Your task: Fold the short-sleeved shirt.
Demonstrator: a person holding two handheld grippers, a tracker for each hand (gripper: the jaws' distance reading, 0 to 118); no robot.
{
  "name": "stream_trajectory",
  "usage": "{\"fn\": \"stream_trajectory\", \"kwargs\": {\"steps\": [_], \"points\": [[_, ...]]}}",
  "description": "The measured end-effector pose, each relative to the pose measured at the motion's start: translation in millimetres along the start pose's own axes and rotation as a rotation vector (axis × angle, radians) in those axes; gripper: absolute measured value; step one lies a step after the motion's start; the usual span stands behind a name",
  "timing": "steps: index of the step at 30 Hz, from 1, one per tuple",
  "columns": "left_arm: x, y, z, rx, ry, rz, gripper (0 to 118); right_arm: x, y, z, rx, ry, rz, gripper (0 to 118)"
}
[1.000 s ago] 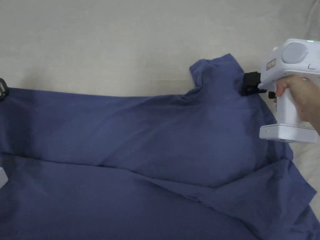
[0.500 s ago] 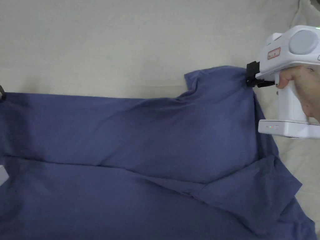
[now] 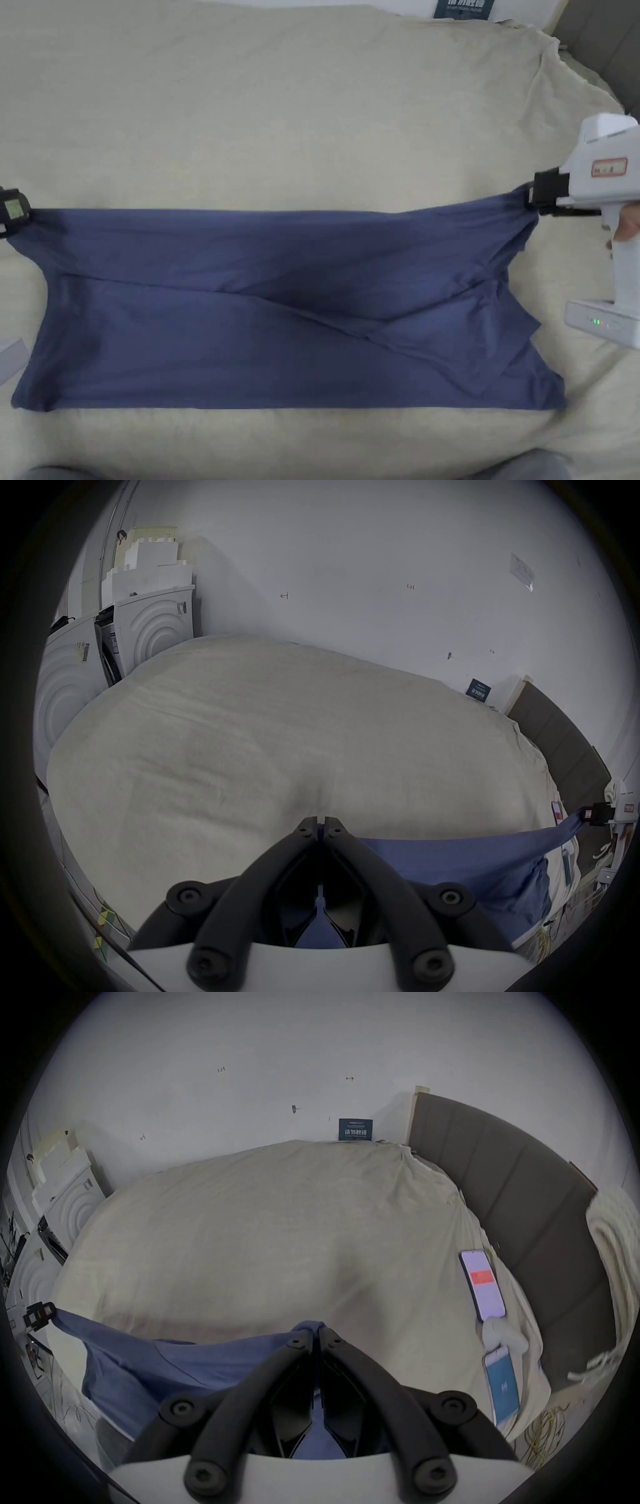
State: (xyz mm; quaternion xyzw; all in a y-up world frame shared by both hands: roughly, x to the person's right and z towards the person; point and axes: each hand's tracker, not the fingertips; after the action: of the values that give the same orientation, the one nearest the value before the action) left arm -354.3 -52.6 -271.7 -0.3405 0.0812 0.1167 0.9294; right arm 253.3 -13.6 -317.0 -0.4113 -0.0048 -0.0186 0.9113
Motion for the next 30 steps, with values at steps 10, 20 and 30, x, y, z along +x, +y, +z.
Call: {"fn": "stream_trajectory", "kwargs": {"steps": [10,20,30], "points": [[-14,-95,-16,-0.191,0.062,-0.003,0,14,-117,-22,-0.165,-0.051,-0.091,1],[-20,-122,-27,-0.266,0.123,-0.007,3,8,-157,-47,-0.242,-0.114,-0.08,1],[-34,-62,24,-0.019,0.247,0.024,114,22,-126,6,-0.05,-0.2,0.057,106]]}}
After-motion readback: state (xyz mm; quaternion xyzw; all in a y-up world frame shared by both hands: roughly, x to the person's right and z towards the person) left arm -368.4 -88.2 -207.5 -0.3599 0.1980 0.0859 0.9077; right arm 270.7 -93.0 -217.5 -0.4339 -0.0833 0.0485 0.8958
